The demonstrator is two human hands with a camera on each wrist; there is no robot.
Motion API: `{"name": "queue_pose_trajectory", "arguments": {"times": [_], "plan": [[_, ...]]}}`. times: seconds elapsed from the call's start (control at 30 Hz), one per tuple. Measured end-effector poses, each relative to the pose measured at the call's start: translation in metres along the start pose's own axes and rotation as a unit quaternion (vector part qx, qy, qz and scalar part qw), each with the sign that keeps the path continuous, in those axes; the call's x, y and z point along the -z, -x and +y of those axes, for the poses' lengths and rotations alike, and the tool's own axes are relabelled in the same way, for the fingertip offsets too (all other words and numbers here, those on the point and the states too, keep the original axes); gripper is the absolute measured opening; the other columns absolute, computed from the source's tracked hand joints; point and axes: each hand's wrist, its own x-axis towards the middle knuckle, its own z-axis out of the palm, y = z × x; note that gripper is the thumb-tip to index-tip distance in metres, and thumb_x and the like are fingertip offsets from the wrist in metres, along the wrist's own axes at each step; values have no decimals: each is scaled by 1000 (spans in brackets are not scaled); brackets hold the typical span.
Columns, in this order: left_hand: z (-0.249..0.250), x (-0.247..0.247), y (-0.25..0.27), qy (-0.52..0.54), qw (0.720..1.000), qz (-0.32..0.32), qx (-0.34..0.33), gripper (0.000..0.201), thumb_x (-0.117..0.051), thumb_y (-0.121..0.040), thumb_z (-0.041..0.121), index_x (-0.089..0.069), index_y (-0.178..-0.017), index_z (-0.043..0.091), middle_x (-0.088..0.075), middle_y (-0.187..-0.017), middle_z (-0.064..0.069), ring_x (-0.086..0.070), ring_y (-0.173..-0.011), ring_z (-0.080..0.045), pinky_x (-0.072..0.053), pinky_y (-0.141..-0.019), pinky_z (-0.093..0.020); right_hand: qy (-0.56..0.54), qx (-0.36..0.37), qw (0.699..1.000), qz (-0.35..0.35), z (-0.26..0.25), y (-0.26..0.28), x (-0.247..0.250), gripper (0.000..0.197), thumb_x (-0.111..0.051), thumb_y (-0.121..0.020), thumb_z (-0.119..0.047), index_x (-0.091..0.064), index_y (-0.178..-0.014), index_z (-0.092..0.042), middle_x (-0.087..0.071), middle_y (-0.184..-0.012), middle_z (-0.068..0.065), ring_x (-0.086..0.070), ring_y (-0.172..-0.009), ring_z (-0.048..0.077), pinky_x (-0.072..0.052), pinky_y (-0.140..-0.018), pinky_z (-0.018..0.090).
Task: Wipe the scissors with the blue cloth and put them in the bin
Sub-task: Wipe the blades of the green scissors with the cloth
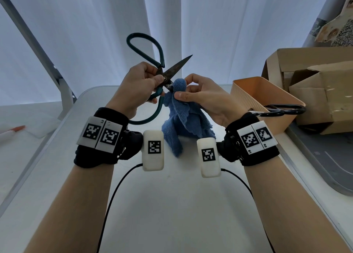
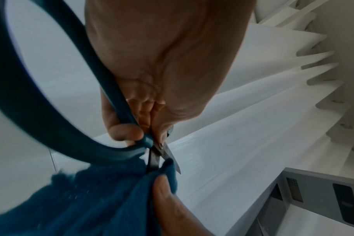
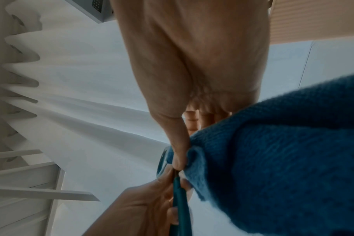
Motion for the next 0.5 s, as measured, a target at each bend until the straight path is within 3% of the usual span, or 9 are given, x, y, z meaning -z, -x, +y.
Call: {"name": "queue_pose_trajectory", "arguments": {"times": [0.07,0.17,0.4,0.5], "plan": [[0,-4,0,0,1000,-2,-1,14,-57,-99,8,-55,-113,4,-66,-94,-11,-65,-56,-5,-48,-45,-20,-6,7,1000,3,1,-1,-1,25,-75,-85,-6,-56,-102,-6,-62,-90,20,-64,-87,32,-53,-93,53],[1,-3,0,0,1000,0,-2,13,-57,-99,8,-56,-111,5,-66,-91,-8,-65,-57,-5,-48,-44,-20,4,8,1000,6,1,-4,-2,24,-74,-86,-3,-56,-102,-6,-61,-77,10,-64,-85,31,-54,-93,54],[2,-1,2,0,1000,-3,3,12,-58,-98,8,-56,-110,6,-68,-98,-13,-66,-58,-5,-48,-44,-21,7,0,1000,0,2,-3,1,24,-74,-86,-6,-57,-103,-7,-59,-89,18,-63,-87,33,-52,-94,56],[2,3,2,5,1000,5,4,10,-57,-99,8,-56,-109,7,-70,-102,-15,-66,-59,-5,-49,-45,-21,7,-1,1000,-5,2,-3,1,24,-74,-86,-6,-57,-104,-6,-58,-85,16,-62,-86,33,-52,-93,55]]}}
